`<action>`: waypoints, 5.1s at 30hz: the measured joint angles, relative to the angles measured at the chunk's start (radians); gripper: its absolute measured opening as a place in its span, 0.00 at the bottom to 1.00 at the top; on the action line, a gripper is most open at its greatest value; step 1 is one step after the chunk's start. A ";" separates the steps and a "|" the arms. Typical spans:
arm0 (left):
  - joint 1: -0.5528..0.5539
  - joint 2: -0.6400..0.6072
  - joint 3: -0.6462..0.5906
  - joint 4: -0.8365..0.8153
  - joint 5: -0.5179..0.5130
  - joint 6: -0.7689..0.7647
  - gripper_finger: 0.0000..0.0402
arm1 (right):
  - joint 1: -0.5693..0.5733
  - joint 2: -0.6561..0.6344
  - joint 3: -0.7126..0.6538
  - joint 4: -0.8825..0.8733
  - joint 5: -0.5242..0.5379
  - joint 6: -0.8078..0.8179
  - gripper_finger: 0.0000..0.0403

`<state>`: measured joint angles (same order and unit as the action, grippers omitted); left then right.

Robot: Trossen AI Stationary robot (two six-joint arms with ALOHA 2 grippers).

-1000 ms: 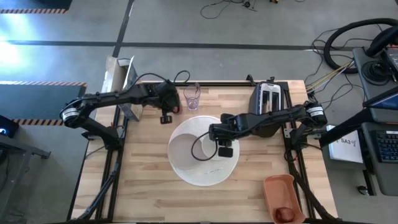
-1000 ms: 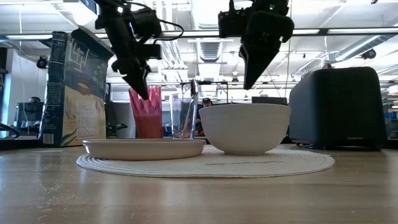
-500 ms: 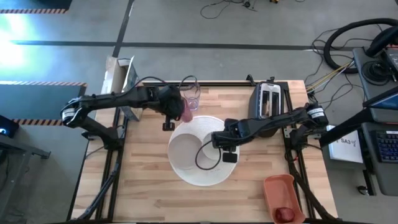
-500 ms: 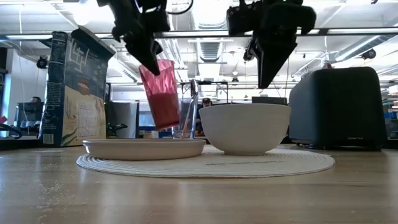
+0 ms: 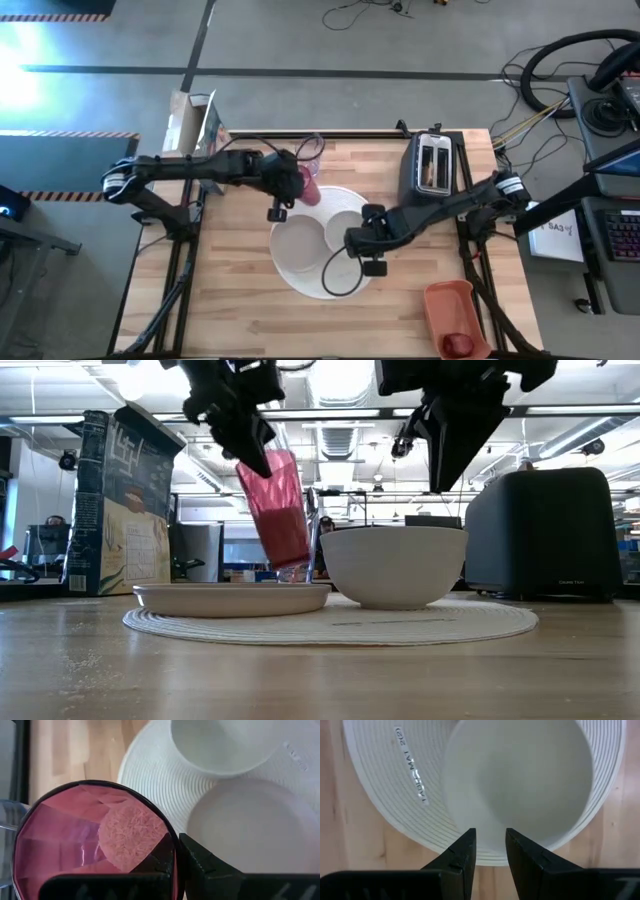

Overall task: Arrange a breakfast setting
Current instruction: Put the the red cup of grain rice on the white placemat to the top of the peach plate, then pour the cereal from the cereal box into the white bowl

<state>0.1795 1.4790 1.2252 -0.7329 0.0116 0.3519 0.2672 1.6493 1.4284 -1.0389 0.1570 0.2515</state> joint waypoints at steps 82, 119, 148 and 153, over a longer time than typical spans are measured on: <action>-0.192 -0.237 -0.088 -0.229 0.045 -0.287 0.19 | 0.077 0.000 0.000 0.218 0.000 0.002 0.24; -0.351 -0.357 -0.576 0.267 -0.576 -0.879 0.21 | 0.077 0.000 0.000 0.268 0.000 0.002 0.24; -0.486 -0.494 -0.466 -0.643 -0.792 -1.905 0.70 | 0.077 0.000 0.000 0.285 0.000 0.002 0.24; -0.485 -0.499 -0.466 -0.712 -0.792 -2.014 0.70 | 0.077 0.000 0.000 0.292 0.000 0.002 0.24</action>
<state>-0.3058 0.9798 0.7594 -1.4453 -0.7807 -1.6625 0.3446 1.6489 1.4284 -0.7471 0.1570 0.2535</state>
